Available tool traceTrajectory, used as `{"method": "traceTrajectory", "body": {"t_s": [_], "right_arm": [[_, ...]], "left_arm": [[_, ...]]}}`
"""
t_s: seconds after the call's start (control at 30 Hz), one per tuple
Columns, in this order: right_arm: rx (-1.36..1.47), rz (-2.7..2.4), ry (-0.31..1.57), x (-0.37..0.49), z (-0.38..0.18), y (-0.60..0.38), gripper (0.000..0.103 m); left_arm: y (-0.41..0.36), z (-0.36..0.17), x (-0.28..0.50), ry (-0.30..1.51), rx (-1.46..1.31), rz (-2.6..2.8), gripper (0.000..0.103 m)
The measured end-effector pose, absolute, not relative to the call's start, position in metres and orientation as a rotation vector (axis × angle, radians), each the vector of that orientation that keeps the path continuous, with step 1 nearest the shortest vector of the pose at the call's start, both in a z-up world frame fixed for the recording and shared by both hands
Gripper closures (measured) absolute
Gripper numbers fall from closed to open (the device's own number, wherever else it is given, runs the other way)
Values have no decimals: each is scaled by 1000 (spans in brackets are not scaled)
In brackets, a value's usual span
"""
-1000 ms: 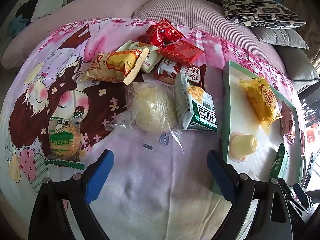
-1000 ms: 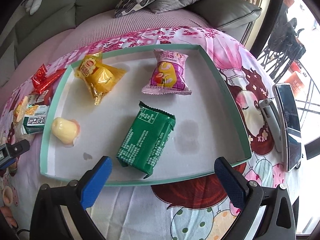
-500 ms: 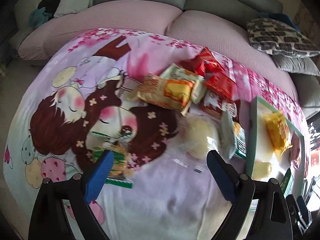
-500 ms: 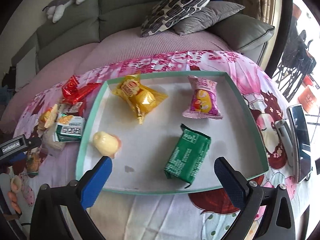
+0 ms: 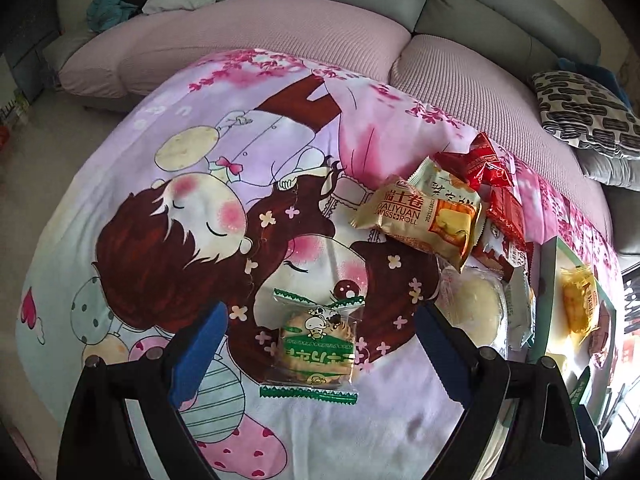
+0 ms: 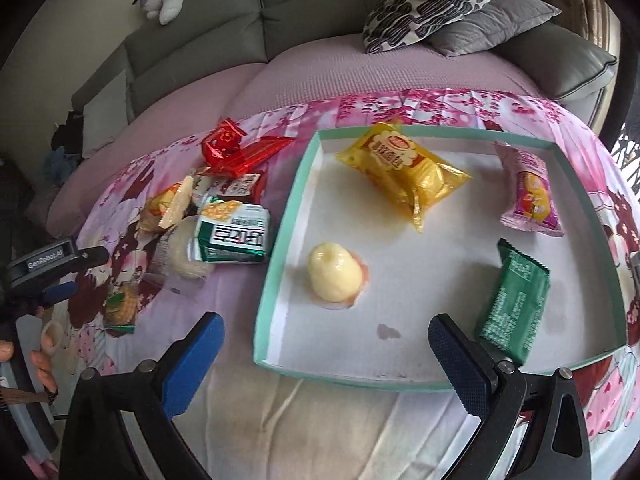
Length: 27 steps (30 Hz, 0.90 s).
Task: Organize snacks
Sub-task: 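Grasp the green-wrapped cookie pack with the left tool while the right tool grasps the white-green biscuit box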
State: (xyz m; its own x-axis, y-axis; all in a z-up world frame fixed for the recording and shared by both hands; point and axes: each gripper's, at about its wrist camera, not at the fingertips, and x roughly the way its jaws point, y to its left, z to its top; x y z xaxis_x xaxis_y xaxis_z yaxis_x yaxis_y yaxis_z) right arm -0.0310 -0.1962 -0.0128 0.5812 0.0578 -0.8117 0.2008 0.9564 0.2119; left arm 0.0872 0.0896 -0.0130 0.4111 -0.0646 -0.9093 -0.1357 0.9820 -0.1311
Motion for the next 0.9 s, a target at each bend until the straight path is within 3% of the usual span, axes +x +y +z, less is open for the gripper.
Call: {"method": "traceTrajectory", "body": {"t_s": [0.6, 0.73, 0.8, 0.9], "right_arm": [[297, 54, 911, 20, 5, -151, 3], [299, 59, 921, 28, 2, -149, 5], [298, 56, 924, 31, 1, -149, 10], [296, 34, 935, 38, 1, -151, 20]], "left_arm": [[82, -71, 98, 1323, -165, 57, 10], [75, -70, 100, 1313, -146, 46, 26], [74, -71, 101, 1312, -136, 49, 29], [72, -71, 102, 1303, -104, 49, 44]]}}
